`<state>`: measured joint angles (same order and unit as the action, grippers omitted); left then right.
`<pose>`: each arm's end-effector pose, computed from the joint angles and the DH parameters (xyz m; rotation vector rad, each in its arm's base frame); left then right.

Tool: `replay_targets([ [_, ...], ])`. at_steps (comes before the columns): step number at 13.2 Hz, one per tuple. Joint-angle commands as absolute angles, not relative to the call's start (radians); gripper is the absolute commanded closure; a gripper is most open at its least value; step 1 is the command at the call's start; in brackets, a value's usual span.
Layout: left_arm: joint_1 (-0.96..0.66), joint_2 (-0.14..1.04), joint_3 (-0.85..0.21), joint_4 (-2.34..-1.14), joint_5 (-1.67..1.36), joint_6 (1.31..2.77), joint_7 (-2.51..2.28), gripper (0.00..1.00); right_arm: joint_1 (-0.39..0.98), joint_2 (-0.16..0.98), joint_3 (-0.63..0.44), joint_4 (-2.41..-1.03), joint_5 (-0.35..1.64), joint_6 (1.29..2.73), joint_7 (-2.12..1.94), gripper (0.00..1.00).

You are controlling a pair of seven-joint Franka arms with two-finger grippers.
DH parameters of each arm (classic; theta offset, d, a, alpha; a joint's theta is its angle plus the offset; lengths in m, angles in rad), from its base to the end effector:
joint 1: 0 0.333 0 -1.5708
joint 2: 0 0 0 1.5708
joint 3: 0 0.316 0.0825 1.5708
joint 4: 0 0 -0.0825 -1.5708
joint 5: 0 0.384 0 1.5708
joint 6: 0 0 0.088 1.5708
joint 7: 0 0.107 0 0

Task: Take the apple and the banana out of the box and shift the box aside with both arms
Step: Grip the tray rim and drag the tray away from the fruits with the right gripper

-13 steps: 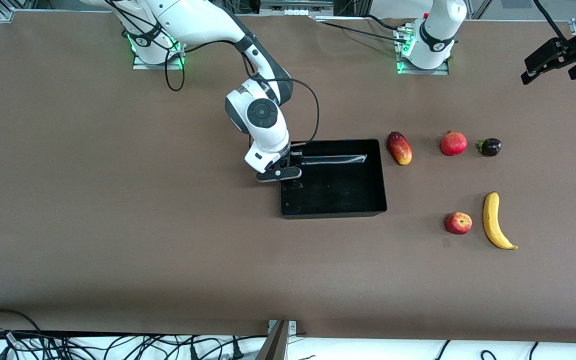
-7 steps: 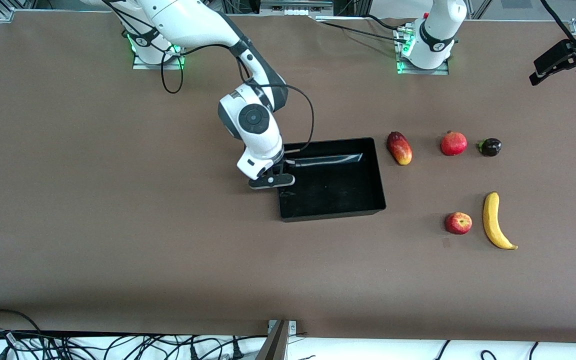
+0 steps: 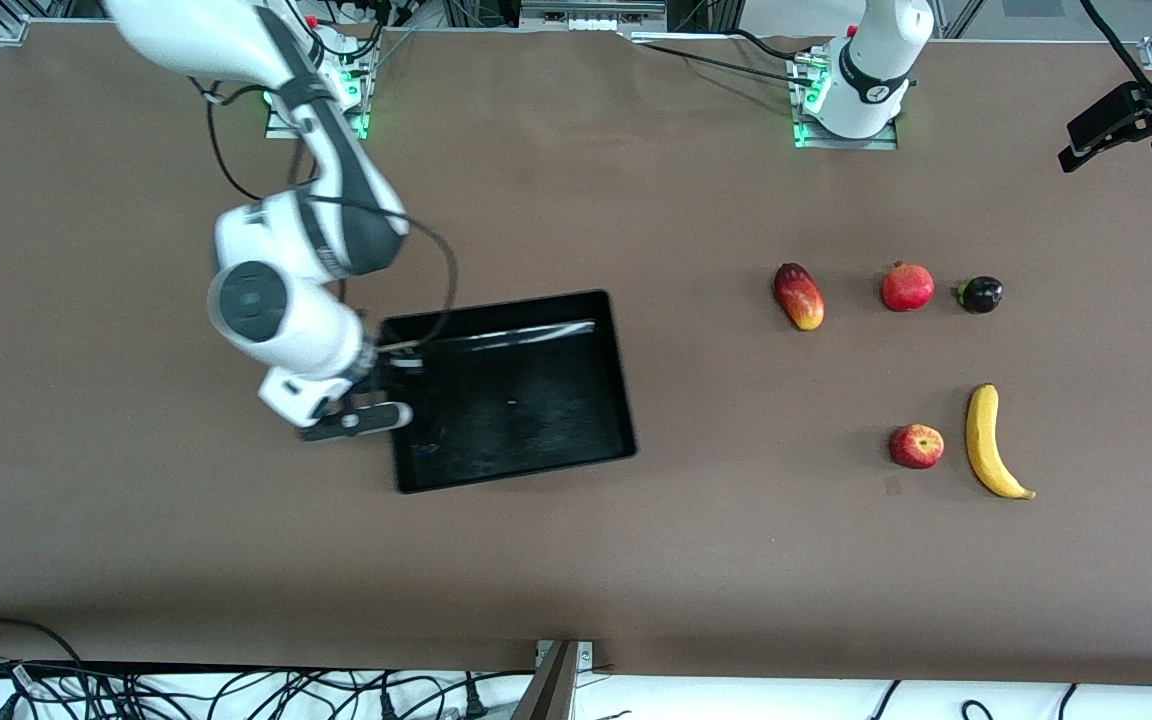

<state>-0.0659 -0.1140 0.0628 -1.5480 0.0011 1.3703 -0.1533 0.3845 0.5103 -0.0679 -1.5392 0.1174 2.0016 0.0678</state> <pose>0.4963 0.0009 0.6779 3.1302 0.2348 -0.1008 0.6496 0.2273 0.3545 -3.0621 -0.3151 0.0912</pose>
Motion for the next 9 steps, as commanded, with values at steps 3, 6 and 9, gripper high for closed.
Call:
replay_targets([
  [3, -0.061, -0.13, 0.066, -1.563, -0.012, 1.365, -0.127, 0.0, 0.143, 0.492, -0.075, -1.594, 0.141, 1.97, -0.257, 1.0],
  [6, -0.061, -0.13, 0.066, -1.568, -0.012, 1.364, -0.129, 0.0, 0.034, 0.5, -0.083, -1.653, 0.137, 2.002, -0.333, 1.0],
  [9, -0.061, -0.13, 0.066, -1.569, -0.012, 1.365, -0.129, 0.0, 0.029, 0.483, -0.121, -1.805, 0.137, 2.146, -0.348, 1.0],
])
